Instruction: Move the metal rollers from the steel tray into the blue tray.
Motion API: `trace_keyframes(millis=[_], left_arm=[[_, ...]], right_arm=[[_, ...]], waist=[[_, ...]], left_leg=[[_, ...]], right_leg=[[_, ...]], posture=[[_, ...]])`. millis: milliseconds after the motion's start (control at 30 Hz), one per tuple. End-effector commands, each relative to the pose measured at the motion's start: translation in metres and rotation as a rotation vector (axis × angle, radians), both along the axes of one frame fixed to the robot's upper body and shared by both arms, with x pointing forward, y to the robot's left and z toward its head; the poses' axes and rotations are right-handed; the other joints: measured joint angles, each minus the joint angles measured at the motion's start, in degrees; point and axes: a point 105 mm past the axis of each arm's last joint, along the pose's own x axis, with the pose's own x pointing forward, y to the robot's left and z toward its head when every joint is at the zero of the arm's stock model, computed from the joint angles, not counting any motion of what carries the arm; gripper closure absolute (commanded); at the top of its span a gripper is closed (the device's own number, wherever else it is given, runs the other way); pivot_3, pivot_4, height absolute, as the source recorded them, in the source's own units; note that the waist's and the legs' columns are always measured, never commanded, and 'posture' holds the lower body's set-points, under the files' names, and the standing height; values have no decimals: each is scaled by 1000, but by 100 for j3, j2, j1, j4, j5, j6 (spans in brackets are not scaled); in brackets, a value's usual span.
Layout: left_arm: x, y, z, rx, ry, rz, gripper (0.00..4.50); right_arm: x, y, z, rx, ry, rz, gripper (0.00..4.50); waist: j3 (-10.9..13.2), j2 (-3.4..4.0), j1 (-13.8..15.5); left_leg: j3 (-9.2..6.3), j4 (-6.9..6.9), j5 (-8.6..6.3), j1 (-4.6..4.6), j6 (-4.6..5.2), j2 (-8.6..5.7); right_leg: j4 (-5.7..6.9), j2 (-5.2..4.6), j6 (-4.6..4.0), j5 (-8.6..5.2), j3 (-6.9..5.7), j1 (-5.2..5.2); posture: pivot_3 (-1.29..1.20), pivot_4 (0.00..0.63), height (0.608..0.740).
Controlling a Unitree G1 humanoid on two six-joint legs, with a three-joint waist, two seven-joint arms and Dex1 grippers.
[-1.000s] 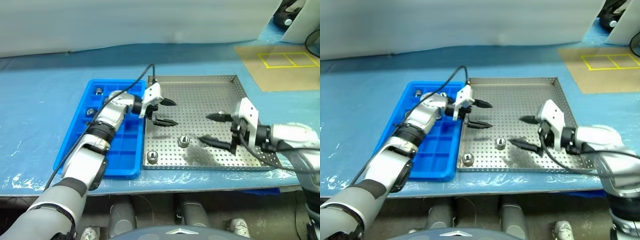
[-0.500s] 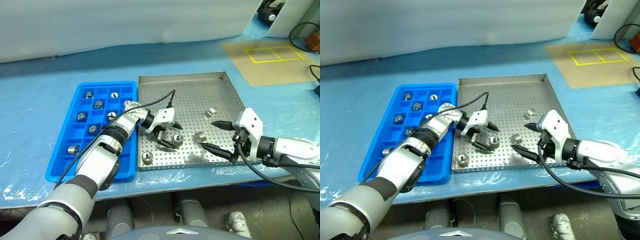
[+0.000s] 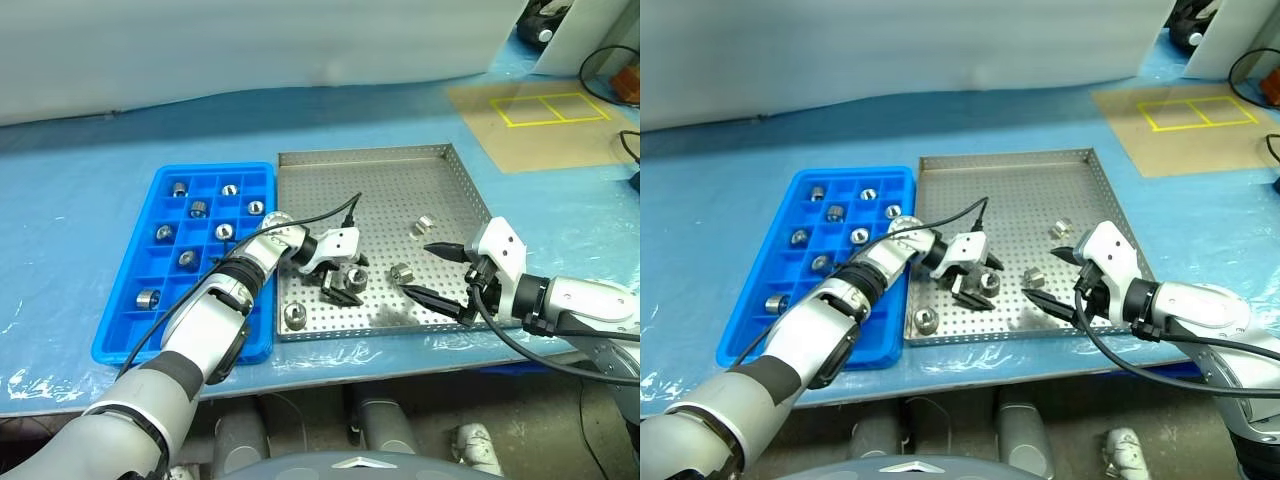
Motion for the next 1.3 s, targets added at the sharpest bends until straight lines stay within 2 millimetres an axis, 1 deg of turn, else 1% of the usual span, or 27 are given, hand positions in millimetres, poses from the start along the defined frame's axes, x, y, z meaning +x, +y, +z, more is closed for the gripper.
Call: trace_keyframes(millis=[33,100,133,167,200,267,333,500,567,633,700,733,767,800,833,867,933,1033,1100,1167,1300], left_arm=[[6,-1,1,-9,-16,45,1355],[5,-1,4,-29,-9,43,1355],[5,0,5,-37,2,40,1645],[4,2,6,-39,8,32,1687],[5,3,6,-39,7,33,1904],[9,3,9,-51,-13,64,2498],[14,3,18,-84,-40,76,2498],[27,1,62,-264,-46,143,2498],[33,7,81,-328,-70,177,2498],[35,16,93,-363,-110,192,2498],[37,31,100,-396,-123,231,2498],[37,42,103,-412,-125,260,2498],[37,48,104,-421,-125,280,2498],[39,60,105,-429,-134,326,2498],[42,80,106,-437,-161,397,2498],[44,93,107,-440,-181,446,2498],[44,111,110,-447,-193,509,2498],[36,130,113,-467,-200,570,2498],[21,150,108,-432,-207,607,2498],[4,168,106,-401,-214,640,2498],[-11,188,108,-385,-203,716,2498]], right_arm=[[-2,3,8,-15,-50,19,0],[0,3,8,-18,-52,20,0],[1,3,7,-19,-53,20,0],[2,3,7,-19,-54,21,0],[2,4,7,-20,-55,23,0],[4,4,7,-20,-58,28,0],[5,5,7,-22,-59,37,0],[12,8,6,-23,-62,65,0],[15,12,6,-20,-64,87,0],[18,15,6,-18,-66,107,0],[22,19,5,-16,-67,127,0],[24,22,4,-11,-68,142,0],[26,23,4,-9,-68,153,0],[29,27,3,-4,-67,171,0],[34,33,2,2,-67,198,0],[37,37,2,4,-67,218,0],[44,41,1,3,-69,246,0],[52,47,2,1,-73,289,0],[59,55,2,4,-76,333,0],[63,65,2,10,-74,385,0],[69,75,0,17,-73,439,0]], waist=[[0,0,0],[0,0,1],[0,0,0],[0,0,1],[0,0,1],[0,0,2],[0,0,4],[1,-1,17],[1,-1,24],[1,-1,19],[0,0,19],[0,1,19],[0,1,12],[0,1,27],[0,1,26],[0,1,10],[1,3,65],[2,3,224],[2,3,326],[2,4,351],[4,5,515]], left_leg=[[0,0,0,0,0,0],[0,2,0,0,0,0],[0,1,0,0,0,0],[0,1,0,0,0,0],[0,1,0,-1,0,0],[0,-2,0,0,0,1],[0,-3,0,-1,0,1],[0,-3,0,-4,0,0],[-1,-3,0,-4,0,1],[-1,-4,0,-3,-1,1],[-1,-8,1,-2,-2,4],[-1,-12,2,-1,-3,5],[-1,-15,2,1,-5,7],[-1,-17,3,3,-7,9],[-1,-20,5,1,-9,10],[-1,-22,6,2,-11,13],[-1,-22,10,-7,-17,14],[-2,-23,13,-12,-22,17],[-2,-24,12,-14,-20,14],[1,-27,10,-11,-18,16],[-1,-46,19,-13,-33,26]], right_leg=[[0,0,0,0,0,0],[1,0,0,0,0,0],[1,0,0,0,0,0],[0,0,0,0,0,0],[0,0,-1,0,0,0],[0,1,-5,3,0,-1],[-1,1,-10,6,-1,-1],[0,-1,-28,16,-2,-2],[0,-1,-29,17,-4,-2],[1,-1,-30,17,-4,-3],[1,-1,-30,18,-3,-6],[2,-1,-31,18,-5,-6],[1,0,-31,18,-5,-8],[3,0,-32,18,-4,-9],[4,0,-32,18,-6,-11],[6,2,-32,18,-7,-14],[17,3,-34,19,-9,-30],[19,1,-35,20,-13,-33],[18,-4,-36,20,-13,-32],[18,-6,-37,19,-13,-35],[24,-2,-46,13,-32,-42]], posture=[[-595,150,740],[-585,150,740],[-582,150,740],[-580,150,740],[-573,150,740],[-564,150,740],[-551,150,740],[-500,150,740],[-485,150,740],[-448,150,740],[-437,150,740],[-404,150,740],[-361,150,740],[-361,150,740],[-315,150,740],[-315,150,740],[-258,150,740],[-191,150,740],[-131,150,740],[-78,150,740],[3,150,740]])
